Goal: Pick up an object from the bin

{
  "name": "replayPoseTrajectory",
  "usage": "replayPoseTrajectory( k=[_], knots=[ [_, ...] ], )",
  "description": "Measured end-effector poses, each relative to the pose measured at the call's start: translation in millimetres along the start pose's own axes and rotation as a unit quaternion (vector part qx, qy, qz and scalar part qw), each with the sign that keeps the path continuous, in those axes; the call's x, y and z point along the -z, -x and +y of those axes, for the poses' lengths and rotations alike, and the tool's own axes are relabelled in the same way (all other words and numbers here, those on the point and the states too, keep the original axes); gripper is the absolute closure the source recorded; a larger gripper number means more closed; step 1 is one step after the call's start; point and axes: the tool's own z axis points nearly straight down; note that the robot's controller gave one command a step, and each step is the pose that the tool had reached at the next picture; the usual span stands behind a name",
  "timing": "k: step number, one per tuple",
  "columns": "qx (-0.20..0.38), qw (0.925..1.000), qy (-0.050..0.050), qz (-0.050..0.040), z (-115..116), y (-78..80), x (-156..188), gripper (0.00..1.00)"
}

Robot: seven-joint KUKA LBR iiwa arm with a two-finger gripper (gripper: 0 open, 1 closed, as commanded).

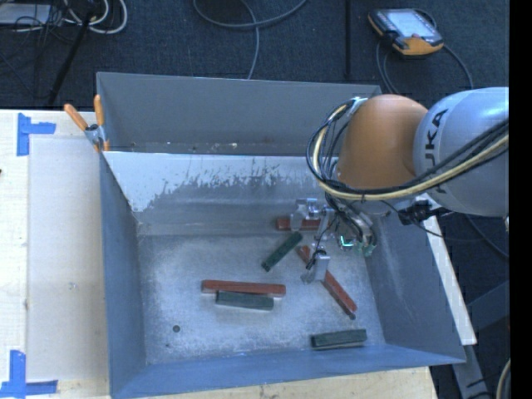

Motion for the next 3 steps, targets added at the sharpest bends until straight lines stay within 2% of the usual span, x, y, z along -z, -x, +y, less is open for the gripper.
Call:
replayPoseTrajectory(
  k=[1, 2, 3],
  knots=[
    [0.0, 1.0, 0.0, -0.0037, 0, 1.8, 4, 0.0],
    [-0.033, 0.9994, 0.001, -0.0073, -5, 6.3, -17, 0.0],
    [-0.053, 0.9986, 0.0, -0.0062, 15, 23.4, -63, 0.0]
  ],
)
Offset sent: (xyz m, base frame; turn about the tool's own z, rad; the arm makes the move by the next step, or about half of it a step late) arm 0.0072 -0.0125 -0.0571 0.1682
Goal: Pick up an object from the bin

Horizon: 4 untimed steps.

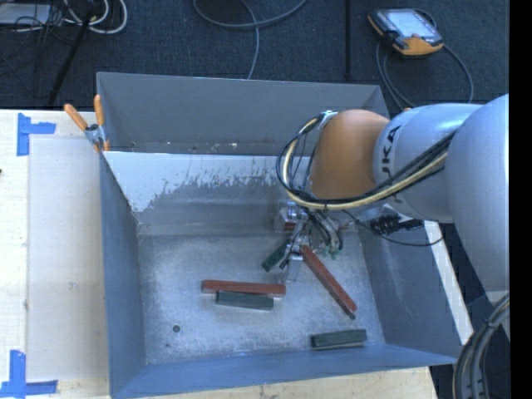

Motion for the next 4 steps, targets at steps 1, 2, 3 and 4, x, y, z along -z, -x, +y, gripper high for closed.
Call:
replayPoseTrajectory(
  k=[1, 2, 3, 4],
  knots=[
    [-0.007, 1.0, 0.003, -0.0016, -6, 7.2, -12, 0.0],
    [0.053, 0.9986, -0.001, -0.0001, -3, 9.8, -11, 0.0],
    [0.057, 0.9984, 0.0, 0.0024, 33, -29.1, -11, 0.0],
    [0.057, 0.9983, 0.001, 0.004, 50, -49.2, -12, 0.0]
  ],
)
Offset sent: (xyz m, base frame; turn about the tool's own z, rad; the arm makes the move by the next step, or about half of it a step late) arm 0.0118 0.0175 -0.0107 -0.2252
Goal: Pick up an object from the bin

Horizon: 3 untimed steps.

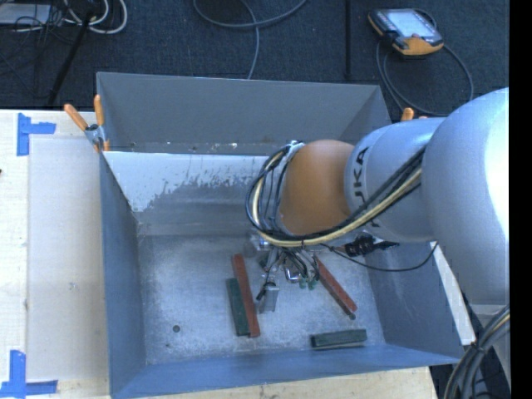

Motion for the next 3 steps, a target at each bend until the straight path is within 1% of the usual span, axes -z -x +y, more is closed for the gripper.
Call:
replayPoseTrajectory(
  k=[1, 2, 3],
  knots=[
    [0.102, 0.9948, 0.0, -0.0028, -44, 20.2, 1, 0.0],
    [0.13, 0.9915, -0.001, -0.0025, -65, 35.8, 17, 0.0],
    [0.129, 0.9917, 0.0, -0.0033, -64, 50.5, 1, 1.0]
  ],
)
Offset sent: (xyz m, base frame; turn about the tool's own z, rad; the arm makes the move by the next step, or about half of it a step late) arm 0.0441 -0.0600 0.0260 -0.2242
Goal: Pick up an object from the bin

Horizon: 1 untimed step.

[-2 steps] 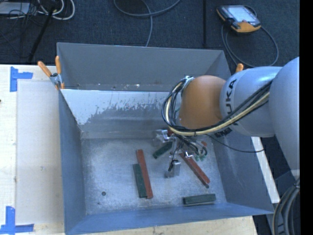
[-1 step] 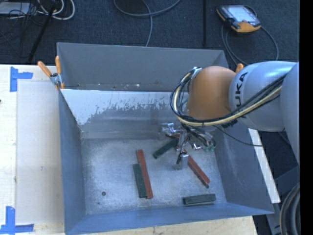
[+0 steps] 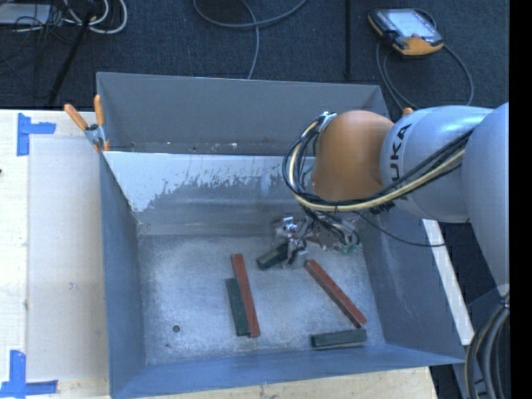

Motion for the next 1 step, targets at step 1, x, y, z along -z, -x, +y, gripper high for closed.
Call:
replayPoseTrajectory(
  k=[1],
  knots=[
    [0.0, 1.0, 0.0, 0.0003, -0.2, -0.2, -0.3, 0.0]
  ],
)
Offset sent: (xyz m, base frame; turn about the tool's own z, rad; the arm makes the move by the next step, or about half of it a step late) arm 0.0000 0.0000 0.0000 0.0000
